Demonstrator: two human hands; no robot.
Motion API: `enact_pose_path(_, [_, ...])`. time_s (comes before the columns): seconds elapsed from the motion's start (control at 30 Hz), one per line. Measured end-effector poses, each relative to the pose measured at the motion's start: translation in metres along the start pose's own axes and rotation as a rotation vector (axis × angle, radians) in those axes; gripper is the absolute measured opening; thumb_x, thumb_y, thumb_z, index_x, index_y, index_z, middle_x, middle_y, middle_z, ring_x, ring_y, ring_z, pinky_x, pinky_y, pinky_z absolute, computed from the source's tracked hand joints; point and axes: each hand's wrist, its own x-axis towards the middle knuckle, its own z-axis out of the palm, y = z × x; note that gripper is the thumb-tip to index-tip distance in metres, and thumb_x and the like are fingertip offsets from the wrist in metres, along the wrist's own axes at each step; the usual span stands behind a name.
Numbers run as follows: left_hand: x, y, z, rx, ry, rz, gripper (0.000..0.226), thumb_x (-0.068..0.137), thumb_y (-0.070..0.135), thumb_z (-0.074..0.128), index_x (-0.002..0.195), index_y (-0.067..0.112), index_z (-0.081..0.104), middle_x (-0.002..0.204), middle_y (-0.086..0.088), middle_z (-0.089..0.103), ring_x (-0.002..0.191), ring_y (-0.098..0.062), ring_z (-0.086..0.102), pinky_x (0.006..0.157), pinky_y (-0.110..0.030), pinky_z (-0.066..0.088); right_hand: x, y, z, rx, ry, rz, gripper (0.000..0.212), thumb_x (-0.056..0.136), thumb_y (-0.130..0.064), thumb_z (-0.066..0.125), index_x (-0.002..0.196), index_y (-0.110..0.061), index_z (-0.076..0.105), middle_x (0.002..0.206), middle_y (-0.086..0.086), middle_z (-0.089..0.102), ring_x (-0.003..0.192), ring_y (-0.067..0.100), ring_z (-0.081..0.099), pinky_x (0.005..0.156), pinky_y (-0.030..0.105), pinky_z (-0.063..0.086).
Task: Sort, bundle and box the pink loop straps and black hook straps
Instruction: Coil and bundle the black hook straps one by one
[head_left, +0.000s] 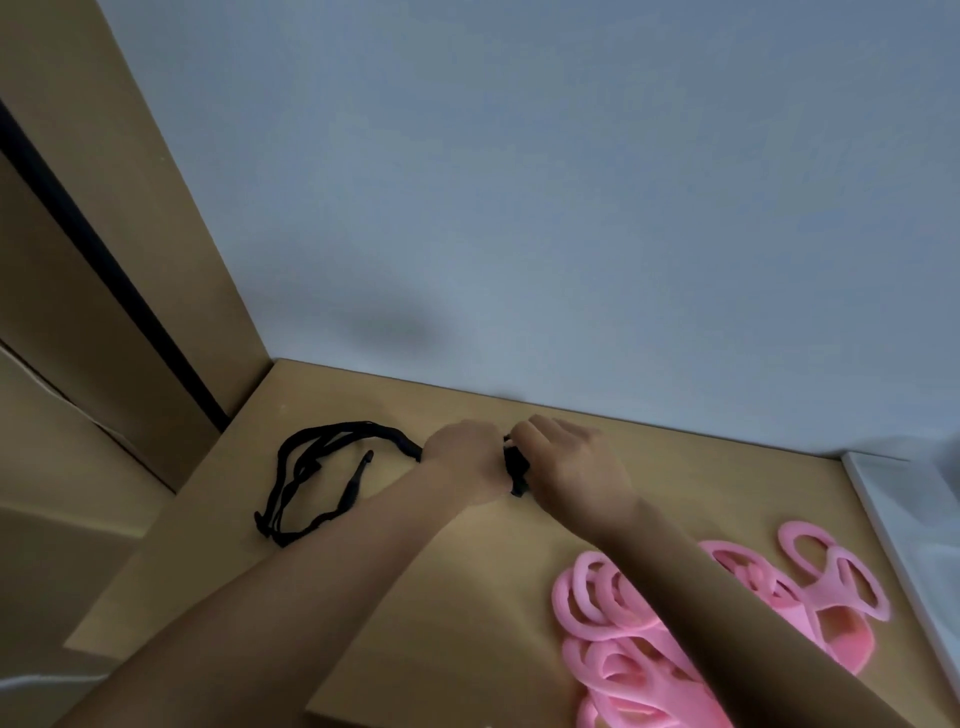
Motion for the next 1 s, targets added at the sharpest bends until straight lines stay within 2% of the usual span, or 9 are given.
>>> enact_pose_path(0.1, [-0.011, 0.012, -0.003, 0.139, -0.03, 0.148, 0.026, 0.09, 0.016, 0.038, 0.064, 0.015, 0.038, 0.064, 0.003, 0.042, 0.073, -0.022, 0.053, 0.057, -0.028, 0.036, 0.002, -0.001, -0.009, 0.064, -0.088, 0.084, 0.01, 0.064, -0.001, 0.043, 0.063, -0.009, 0.049, 0.05, 0.002, 0.05, 0.037, 0.023, 0.042, 0.036, 0.022, 0.024])
enact_pose_path(0.23, [-0.018, 0.017, -0.009, 0.13, 0.025, 0.362, 0.022, 0.089, 0.024, 0.046, 0.072, 0.013, 0.039, 0.062, 0.005, 0.035, 0.067, -0.02, 0.044, 0.058, -0.028, 0.033, 0.015, 0.014, -0.024, 0.385, -0.219, 0.671, 0.025, 0.076, 0.002, 0.054, 0.062, -0.016, 0.043, 0.062, 0.007, 0.058, 0.06, 0.028, 0.055, 0.051, 0.033, 0.042])
enact_pose_path(0.33, [-0.025, 0.01, -0.006, 0.141, 0.103, 0.509, 0.02, 0.086, 0.027, 0.05, 0.074, 0.012, 0.047, 0.062, 0.006, 0.036, 0.067, -0.018, 0.045, 0.055, -0.027, 0.031, 0.021, 0.024, -0.023, 0.586, -0.334, 0.883, 0.027, 0.071, 0.007, 0.056, 0.057, -0.014, 0.045, 0.06, 0.003, 0.051, 0.057, 0.019, 0.047, 0.047, 0.024, 0.036])
enact_pose_path(0.43, [-0.027, 0.001, -0.001, -0.003, 0.303, 0.599, 0.027, 0.075, 0.03, 0.051, 0.081, 0.005, 0.06, 0.065, -0.004, 0.053, 0.058, -0.023, 0.047, 0.055, -0.028, 0.03, 0.019, 0.026, -0.018, 0.685, -0.35, 1.029, 0.028, 0.071, 0.011, 0.051, 0.055, -0.01, 0.043, 0.056, 0.004, 0.043, 0.053, 0.016, 0.038, 0.046, 0.021, 0.029])
enact_pose_path(0.5, [-0.028, -0.003, 0.002, -0.034, 0.356, 0.656, 0.022, 0.062, 0.026, 0.056, 0.068, 0.004, 0.058, 0.056, -0.007, 0.057, 0.044, -0.023, 0.042, 0.047, -0.025, 0.029, 0.018, 0.027, -0.017, 0.735, -0.435, 1.075, 0.029, 0.073, 0.012, 0.046, 0.055, -0.01, 0.041, 0.057, 0.005, 0.039, 0.053, 0.017, 0.034, 0.048, 0.022, 0.026])
enact_pose_path(0.6, [-0.032, -0.008, 0.007, -0.079, 0.383, 0.686, 0.019, 0.057, 0.028, 0.057, 0.056, 0.009, 0.054, 0.046, 0.001, 0.051, 0.035, -0.019, 0.044, 0.039, -0.018, 0.026, 0.017, 0.027, -0.015, 0.838, -0.571, 1.116, 0.029, 0.071, 0.012, 0.041, 0.054, -0.011, 0.038, 0.061, 0.006, 0.035, 0.056, 0.019, 0.031, 0.05, 0.024, 0.026])
enact_pose_path(0.77, [-0.039, -0.012, 0.006, -0.112, 0.431, 0.759, 0.025, 0.061, 0.032, 0.043, 0.053, 0.01, 0.052, 0.044, 0.004, 0.046, 0.033, -0.016, 0.039, 0.043, -0.013, 0.016, 0.019, 0.024, -0.013, 0.894, -0.672, 1.087, 0.046, 0.07, 0.015, 0.037, 0.037, -0.017, 0.04, 0.042, -0.002, 0.032, 0.045, 0.015, 0.027, 0.039, 0.015, 0.024])
enact_pose_path(0.93, [-0.041, -0.011, -0.003, -0.016, 0.487, 0.79, 0.014, 0.059, 0.023, 0.055, 0.054, 0.011, 0.057, 0.045, 0.004, 0.049, 0.035, -0.015, 0.04, 0.044, -0.014, 0.02, 0.032, 0.022, -0.009, 0.836, -0.805, 0.985, 0.034, 0.067, 0.011, 0.037, 0.044, -0.014, 0.032, 0.051, 0.001, 0.024, 0.049, 0.017, 0.02, 0.047, 0.02, 0.016])
enact_pose_path(1.0, [-0.045, -0.011, -0.008, -0.046, 0.544, 0.744, 0.019, 0.062, 0.026, 0.049, 0.053, 0.011, 0.053, 0.043, 0.005, 0.045, 0.034, -0.015, 0.037, 0.046, -0.014, 0.018, 0.035, 0.028, -0.012, 0.909, -0.847, 0.986, 0.034, 0.061, 0.005, 0.04, 0.037, -0.018, 0.034, 0.046, -0.001, 0.025, 0.048, 0.015, 0.021, 0.043, 0.016, 0.022])
